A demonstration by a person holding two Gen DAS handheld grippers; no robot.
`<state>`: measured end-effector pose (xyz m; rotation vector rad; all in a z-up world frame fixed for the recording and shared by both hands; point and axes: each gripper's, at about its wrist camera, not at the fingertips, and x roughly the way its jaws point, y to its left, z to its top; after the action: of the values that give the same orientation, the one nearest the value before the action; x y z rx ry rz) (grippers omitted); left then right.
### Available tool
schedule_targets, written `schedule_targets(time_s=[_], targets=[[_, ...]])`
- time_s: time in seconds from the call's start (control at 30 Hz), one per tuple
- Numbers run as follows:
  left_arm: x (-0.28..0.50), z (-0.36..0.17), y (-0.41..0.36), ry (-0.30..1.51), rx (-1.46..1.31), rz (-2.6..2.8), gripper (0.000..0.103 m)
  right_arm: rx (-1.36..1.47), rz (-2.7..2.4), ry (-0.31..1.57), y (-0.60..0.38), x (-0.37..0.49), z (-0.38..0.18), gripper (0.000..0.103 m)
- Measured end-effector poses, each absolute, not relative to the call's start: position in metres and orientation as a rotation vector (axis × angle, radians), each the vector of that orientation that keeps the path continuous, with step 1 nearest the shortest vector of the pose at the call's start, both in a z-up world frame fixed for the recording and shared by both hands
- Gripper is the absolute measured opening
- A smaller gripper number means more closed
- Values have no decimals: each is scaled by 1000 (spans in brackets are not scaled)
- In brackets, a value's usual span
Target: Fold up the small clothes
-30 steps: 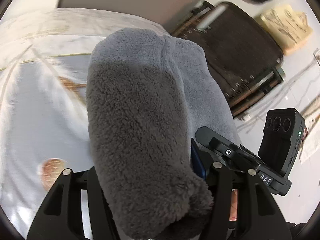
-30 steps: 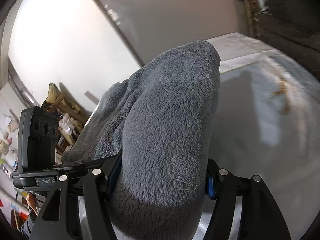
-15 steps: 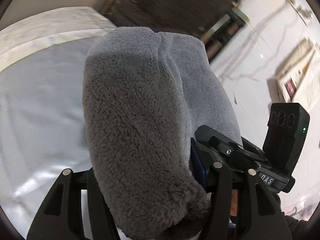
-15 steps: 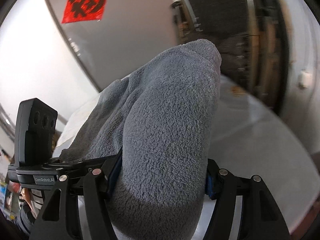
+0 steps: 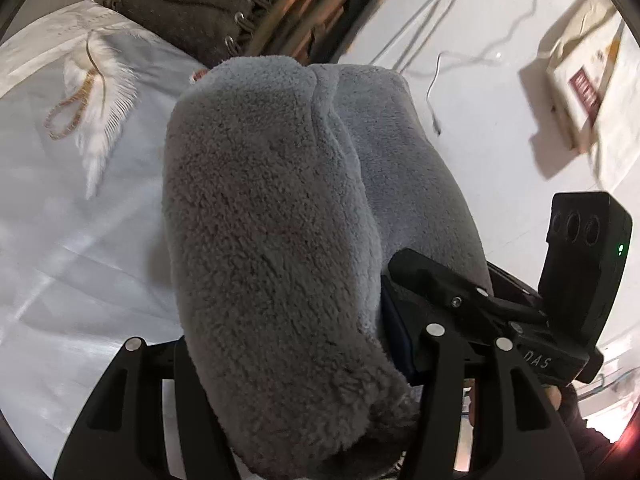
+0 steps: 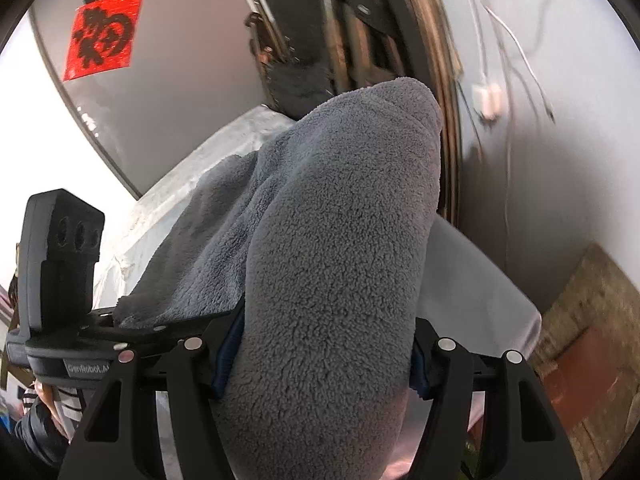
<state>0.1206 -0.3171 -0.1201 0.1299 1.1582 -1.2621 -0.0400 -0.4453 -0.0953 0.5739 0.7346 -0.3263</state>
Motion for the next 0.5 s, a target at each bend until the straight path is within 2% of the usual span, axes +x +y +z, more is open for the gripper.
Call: schedule_targets(time_s=[0.2, 0.27, 0.33, 0.5], targets=[[103, -141, -324, 1159, 153, -1194, 58, 620, -299, 744, -462, -45, -126, 68], [101, -142, -320, 1152, 158, -1171, 64, 625, -288, 748, -465, -45, -129, 69], [100, -145, -319, 1178, 138, -1142, 71, 645, -284, 752, -469, -44, -130, 76], [99, -127, -293, 1152, 112, -1061, 73, 587, -339, 698, -464, -66, -106, 78]])
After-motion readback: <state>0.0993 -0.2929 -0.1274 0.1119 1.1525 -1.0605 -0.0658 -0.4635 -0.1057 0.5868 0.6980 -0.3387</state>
